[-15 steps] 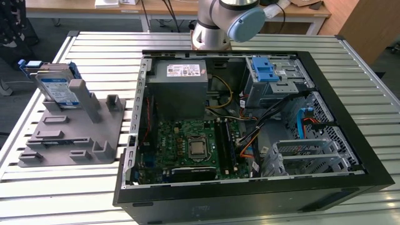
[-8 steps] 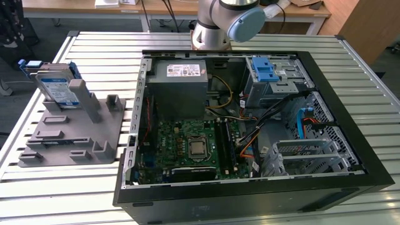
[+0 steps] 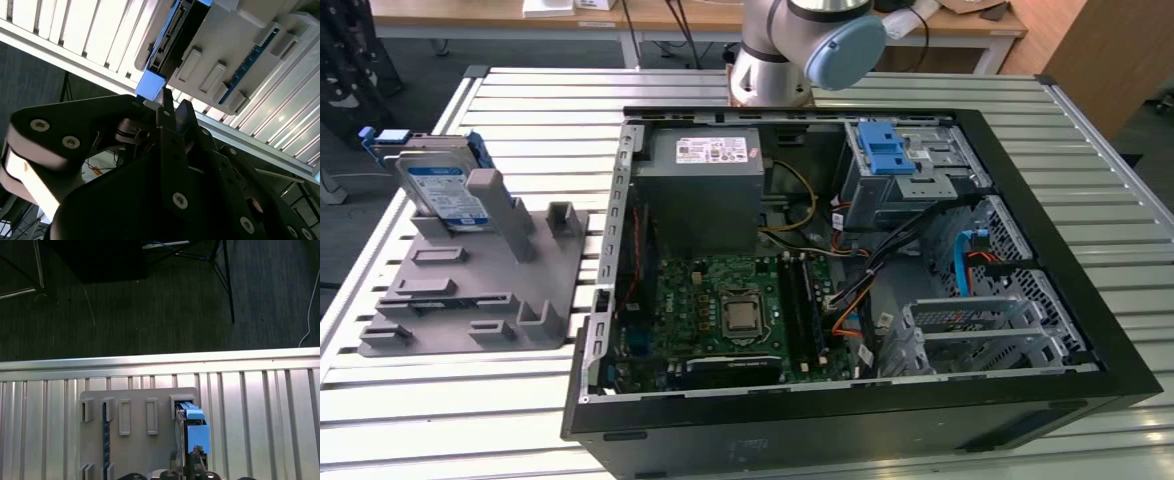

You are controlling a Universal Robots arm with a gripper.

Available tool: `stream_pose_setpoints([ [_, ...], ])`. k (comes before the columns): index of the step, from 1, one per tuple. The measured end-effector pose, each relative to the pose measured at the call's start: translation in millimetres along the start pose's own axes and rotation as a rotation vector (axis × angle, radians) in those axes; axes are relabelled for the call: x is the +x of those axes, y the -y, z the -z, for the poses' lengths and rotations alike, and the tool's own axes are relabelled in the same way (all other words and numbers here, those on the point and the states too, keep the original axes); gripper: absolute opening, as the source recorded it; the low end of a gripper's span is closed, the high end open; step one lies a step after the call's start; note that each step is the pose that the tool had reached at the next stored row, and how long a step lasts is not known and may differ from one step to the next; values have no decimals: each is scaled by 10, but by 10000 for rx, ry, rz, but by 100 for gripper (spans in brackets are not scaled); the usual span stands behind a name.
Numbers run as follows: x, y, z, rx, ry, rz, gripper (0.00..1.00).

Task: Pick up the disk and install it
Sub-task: 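Pick up the disk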

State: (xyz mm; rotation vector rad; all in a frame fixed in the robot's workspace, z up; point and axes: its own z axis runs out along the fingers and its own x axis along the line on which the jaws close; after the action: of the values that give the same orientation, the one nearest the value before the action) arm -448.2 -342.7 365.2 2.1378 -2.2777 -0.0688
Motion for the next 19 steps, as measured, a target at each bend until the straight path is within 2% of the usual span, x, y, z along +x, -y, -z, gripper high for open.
stream_pose_setpoints([
  [1, -6, 0, -3, 0, 0, -9, 23],
  [2, -8, 0, -7, 2, 2, -19, 23],
  [3, -9, 0, -11, 1, 1, -26, 29],
  [5, -10, 0, -21, 6, -40, -32, 41],
  [8, -9, -13, -63, 83, -49, -32, 53],
  [9, -9, -19, -80, 103, -48, -31, 53],
  [10, -9, -25, -95, 122, -47, -31, 59],
  [14, -17, -30, -165, 146, -46, -30, 59],
  [19, -17, -30, -170, 145, -47, -30, 59],
])
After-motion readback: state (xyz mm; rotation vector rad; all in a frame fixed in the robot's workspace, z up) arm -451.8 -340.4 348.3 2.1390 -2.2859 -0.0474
